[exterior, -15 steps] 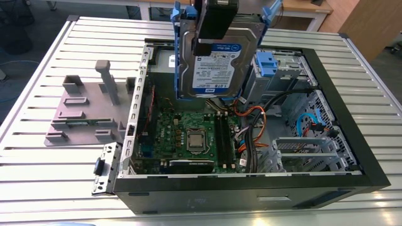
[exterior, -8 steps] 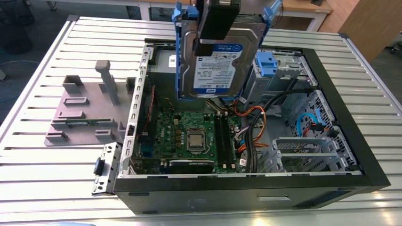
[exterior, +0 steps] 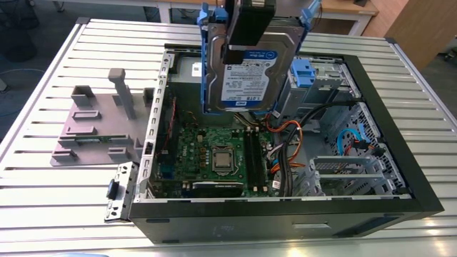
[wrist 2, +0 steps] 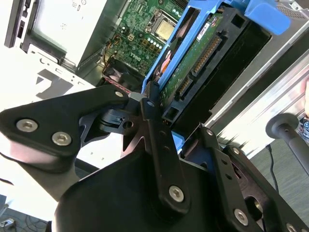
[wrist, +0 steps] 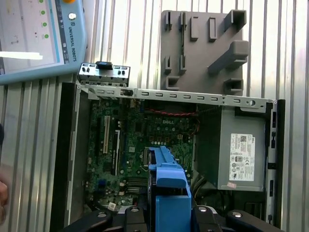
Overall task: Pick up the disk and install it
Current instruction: 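Pick up the disk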
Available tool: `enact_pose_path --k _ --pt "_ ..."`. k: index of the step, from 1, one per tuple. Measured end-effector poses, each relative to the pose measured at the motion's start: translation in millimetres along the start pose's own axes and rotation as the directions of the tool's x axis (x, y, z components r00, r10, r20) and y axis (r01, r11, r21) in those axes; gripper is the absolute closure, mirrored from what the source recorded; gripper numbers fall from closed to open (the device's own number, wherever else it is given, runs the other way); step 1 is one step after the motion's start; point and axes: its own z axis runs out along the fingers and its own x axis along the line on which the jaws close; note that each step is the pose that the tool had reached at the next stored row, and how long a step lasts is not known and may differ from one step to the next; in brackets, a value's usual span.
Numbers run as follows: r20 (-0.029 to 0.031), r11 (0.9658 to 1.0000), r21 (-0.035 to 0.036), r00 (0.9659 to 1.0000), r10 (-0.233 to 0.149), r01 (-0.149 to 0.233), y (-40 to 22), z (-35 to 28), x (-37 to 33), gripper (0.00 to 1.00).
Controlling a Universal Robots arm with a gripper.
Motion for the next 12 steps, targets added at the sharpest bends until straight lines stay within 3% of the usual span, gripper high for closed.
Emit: enact_pose_path --k 12 --pt "0.0000 1.0000 0.0000 1.0000 0.000 0.000 -2.1 -0.1 1.6 0.63"
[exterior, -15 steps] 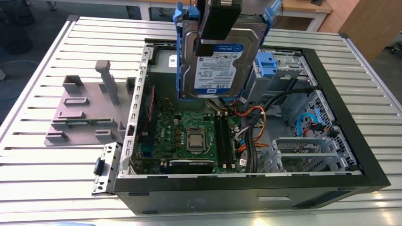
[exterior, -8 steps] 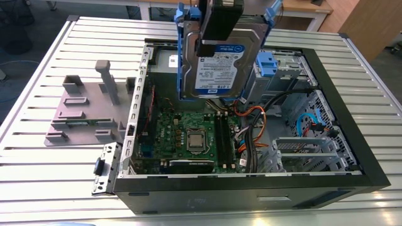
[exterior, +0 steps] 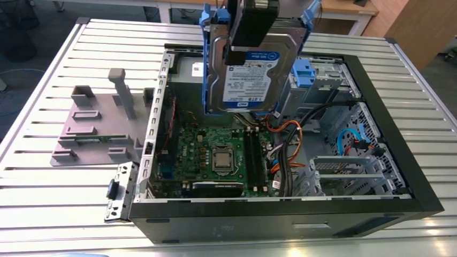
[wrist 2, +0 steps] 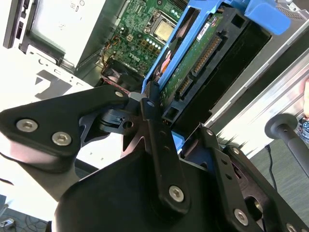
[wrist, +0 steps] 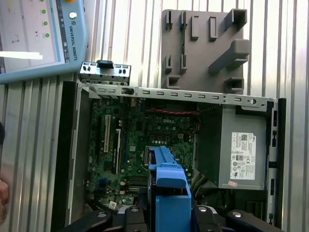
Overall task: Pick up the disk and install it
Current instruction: 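Pick up the disk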
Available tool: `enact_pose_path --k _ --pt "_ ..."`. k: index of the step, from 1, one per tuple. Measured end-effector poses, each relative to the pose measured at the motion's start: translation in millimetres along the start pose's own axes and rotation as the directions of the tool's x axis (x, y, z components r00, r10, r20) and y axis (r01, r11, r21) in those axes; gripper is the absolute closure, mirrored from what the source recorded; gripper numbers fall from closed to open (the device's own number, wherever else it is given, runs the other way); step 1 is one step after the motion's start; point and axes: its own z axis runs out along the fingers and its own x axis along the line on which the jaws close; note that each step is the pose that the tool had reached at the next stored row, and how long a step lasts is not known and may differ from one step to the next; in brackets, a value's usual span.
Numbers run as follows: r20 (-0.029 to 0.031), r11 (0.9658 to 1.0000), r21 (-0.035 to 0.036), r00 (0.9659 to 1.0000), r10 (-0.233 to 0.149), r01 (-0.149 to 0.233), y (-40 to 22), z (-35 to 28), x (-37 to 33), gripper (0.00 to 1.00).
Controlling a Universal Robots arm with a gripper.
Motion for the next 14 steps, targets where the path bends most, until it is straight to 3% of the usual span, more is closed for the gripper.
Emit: enact_pose_path --k 14 --pt "0.0001 1.0000 0.0000 1.0000 0.000 0.000 -5.4 0.1 2.2 0.63"
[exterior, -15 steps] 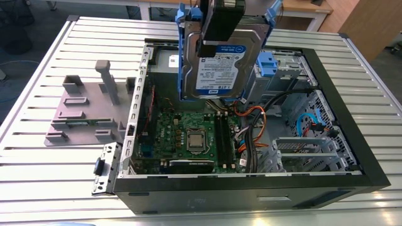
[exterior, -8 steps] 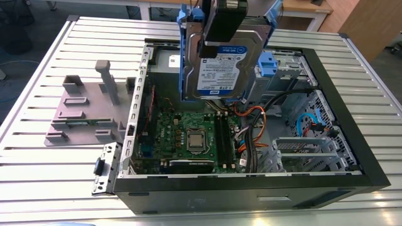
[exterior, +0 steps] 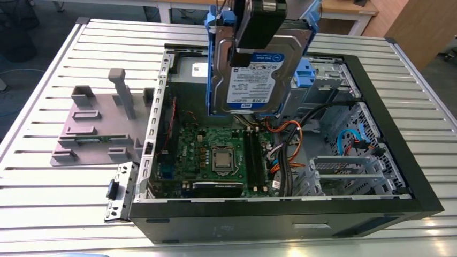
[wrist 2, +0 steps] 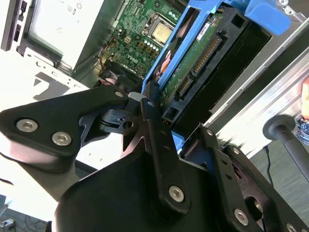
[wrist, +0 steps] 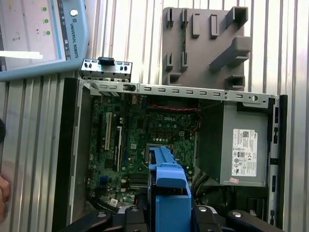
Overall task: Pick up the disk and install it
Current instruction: 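Pick up the disk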
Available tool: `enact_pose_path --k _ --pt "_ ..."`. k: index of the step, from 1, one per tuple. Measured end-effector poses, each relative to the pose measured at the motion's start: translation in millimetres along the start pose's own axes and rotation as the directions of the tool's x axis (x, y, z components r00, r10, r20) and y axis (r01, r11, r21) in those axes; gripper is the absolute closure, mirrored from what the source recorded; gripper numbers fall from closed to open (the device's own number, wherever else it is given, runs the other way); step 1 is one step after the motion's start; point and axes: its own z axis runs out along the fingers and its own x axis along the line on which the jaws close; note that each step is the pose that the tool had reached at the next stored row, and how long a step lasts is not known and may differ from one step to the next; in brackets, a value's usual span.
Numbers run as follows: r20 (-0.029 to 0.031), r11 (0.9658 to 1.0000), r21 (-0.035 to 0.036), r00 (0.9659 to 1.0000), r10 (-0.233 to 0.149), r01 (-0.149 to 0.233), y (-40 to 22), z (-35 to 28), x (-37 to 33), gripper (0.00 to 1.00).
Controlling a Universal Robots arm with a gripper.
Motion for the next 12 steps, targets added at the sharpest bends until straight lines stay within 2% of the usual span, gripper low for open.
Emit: enact_pose_path --k 12 --pt "0.0000 1.0000 0.0000 1.0000 0.000 0.000 -2.5 0.0 0.6 0.63"
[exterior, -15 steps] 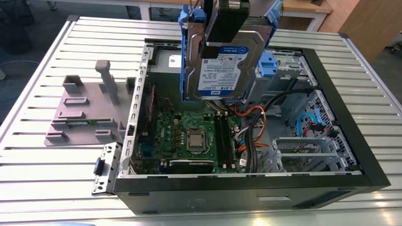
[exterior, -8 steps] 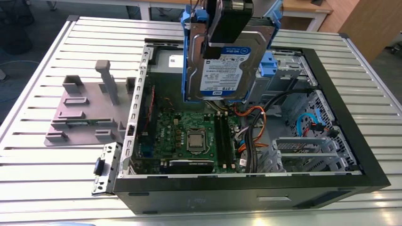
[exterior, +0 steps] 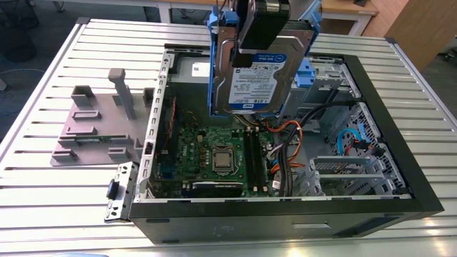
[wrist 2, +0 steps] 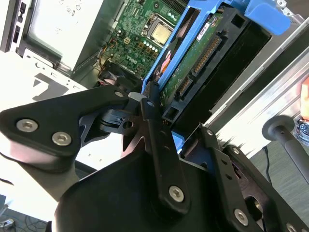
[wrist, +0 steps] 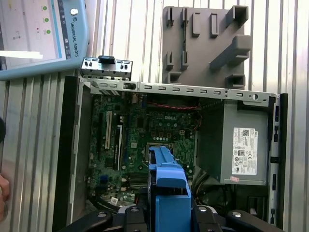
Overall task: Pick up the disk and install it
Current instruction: 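Pick up the disk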
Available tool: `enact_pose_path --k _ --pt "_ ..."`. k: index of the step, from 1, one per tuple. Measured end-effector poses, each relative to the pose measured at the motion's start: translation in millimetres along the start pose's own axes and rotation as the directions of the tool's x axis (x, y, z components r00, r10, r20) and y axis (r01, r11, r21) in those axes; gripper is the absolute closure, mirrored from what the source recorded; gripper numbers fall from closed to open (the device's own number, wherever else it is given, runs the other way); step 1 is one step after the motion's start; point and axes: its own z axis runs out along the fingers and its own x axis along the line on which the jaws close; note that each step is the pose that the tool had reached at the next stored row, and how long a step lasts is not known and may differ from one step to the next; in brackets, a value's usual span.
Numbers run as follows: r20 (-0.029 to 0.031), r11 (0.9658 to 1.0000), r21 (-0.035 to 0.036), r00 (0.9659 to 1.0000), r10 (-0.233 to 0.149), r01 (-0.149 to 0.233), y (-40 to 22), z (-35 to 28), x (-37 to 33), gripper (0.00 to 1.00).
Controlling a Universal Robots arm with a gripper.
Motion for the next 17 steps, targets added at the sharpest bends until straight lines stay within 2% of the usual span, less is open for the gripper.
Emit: enact_pose_path --k 17 --pt "-0.0001 1.0000 0.0000 1.0000 0.000 0.000 -3.1 0.0 1.0 0.63"
